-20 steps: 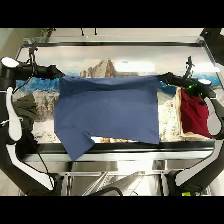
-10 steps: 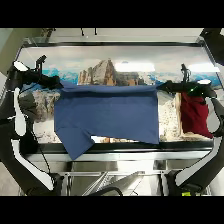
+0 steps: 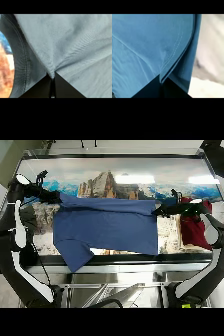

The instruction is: Fold the shirts.

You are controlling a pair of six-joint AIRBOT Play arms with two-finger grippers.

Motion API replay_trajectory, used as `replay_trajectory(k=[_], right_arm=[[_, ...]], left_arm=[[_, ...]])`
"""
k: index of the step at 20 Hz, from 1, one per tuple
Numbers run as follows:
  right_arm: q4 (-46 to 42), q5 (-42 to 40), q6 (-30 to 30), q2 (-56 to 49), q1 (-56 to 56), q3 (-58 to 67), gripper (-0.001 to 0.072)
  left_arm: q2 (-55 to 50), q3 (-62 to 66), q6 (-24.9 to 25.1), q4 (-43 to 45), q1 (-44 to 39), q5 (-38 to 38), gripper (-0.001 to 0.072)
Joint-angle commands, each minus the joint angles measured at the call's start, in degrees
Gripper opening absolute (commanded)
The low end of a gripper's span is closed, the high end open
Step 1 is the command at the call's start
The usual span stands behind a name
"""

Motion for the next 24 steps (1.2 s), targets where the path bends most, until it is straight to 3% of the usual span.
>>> replay_trajectory(k=[1,2,3,4,8,9,10,13,17,24], right_arm=[[-0.3,2.0,1.1,1.2,-0.1,-0.5,0.0281],[-0.3,2.9,1.1,2.0,-0.5,-0.5,0.0323],[-0.8,3.3,1.8,3.1,-1.2,-0.5,0.0323],[-1.8,3.3,2.9,4.3,-2.0,-0.5,0.0323],[-9.8,6.8,7.2,10.4,-6.0,-2.1,0.032],[-11.1,6.9,7.5,12.6,-6.9,-4.5,0.0315],[-12.1,6.8,7.5,14.9,-7.8,-7.9,0.028],[-15.1,6.2,7.5,23.2,-11.1,-20.4,0.0278],[-15.3,-0.3,7.5,33.4,-14.5,-33.6,0.0278],[-13.4,-2.6,7.5,36.0,-14.4,-39.6,0.03]], left_arm=[[0.0,0.3,0.0,-0.2,-0.4,-0.8,0.0023],[0.0,1.1,0.0,-0.1,-0.4,-2.8,0.0147],[0.0,2.1,-0.9,0.0,-0.4,-4.5,0.0499],[0.0,3.6,-3.4,0.6,0.0,-6.3,0.063],[2.5,5.0,-9.5,0.9,4.0,-14.4,0.0611],[4.7,1.4,-9.5,1.0,5.0,-15.7,0.0449],[7.3,-3.3,-9.4,1.4,6.0,-16.7,0.0383],[18.5,-24.7,-9.4,1.9,9.2,-16.6,0.0384],[33.9,-53.3,-8.4,1.8,13.2,-11.1,0.0384],[44.4,-77.1,-7.5,1.3,11.8,3.6,0.0385]])
